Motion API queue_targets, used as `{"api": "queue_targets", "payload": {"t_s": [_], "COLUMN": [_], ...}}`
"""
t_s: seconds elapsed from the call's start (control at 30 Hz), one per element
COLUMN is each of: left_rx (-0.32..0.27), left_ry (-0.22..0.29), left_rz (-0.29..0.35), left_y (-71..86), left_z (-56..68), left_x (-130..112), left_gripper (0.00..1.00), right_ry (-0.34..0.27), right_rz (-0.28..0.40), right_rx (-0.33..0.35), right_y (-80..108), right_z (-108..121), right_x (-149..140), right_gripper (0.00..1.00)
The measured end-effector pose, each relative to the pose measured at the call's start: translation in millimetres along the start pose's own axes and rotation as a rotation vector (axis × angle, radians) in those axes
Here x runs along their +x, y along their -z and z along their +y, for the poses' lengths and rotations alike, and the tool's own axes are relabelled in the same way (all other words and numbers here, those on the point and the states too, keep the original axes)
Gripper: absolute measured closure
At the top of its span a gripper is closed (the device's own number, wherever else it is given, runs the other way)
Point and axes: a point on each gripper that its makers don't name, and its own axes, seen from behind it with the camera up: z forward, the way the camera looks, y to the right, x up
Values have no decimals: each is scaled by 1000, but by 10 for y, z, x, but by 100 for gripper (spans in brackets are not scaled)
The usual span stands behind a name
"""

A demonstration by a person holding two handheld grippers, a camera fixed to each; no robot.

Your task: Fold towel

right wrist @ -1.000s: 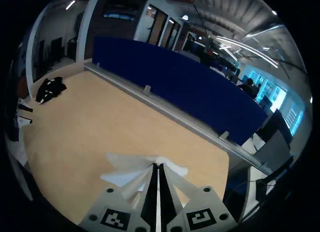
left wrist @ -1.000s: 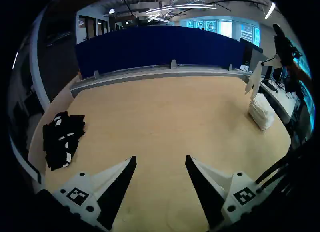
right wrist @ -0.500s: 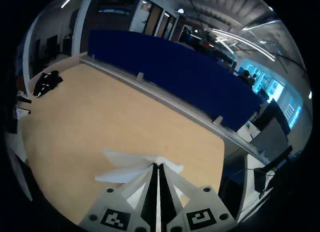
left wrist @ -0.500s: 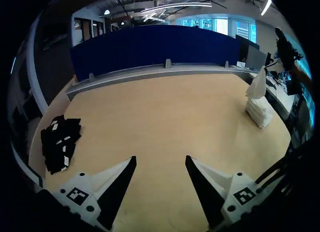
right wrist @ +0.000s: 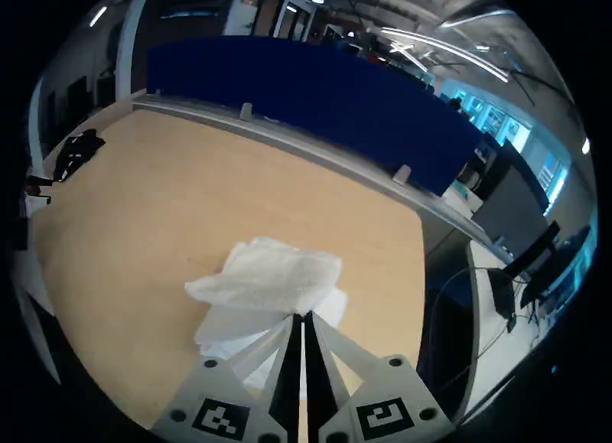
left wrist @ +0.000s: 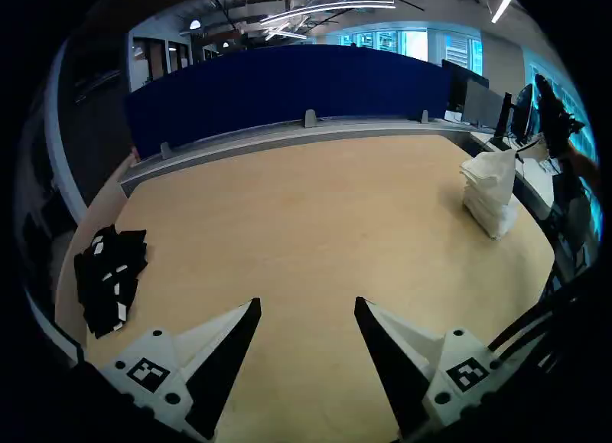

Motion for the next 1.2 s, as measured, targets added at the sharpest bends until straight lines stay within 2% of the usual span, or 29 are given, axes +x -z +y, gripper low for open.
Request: {"api": "queue_targets", "payload": {"t_s": [0.27, 0.63, 0.97, 1.2], "left_rx": [-1, 11, 19, 20], "left_ry": [-16, -24, -26, -30], "left_rz": [-3, -14, -15, -17], "left_y": [10, 37, 58, 37], "left_z": [63, 82, 82, 103], "left_x": [13, -33, -33, -42], "left_gripper": [9, 9, 9, 9], "right_ry": [-69, -144, -202, -210], "right_rz": [-47, -114, -152, -170], "right_rx": [-16, -21, -14, -13], "right_y": [-76, -230, -319, -373], "right_z": [51, 28, -30, -87], "right_x": [-472, -1026, -1289, -1381], "right_gripper": [98, 98, 98, 98]}}
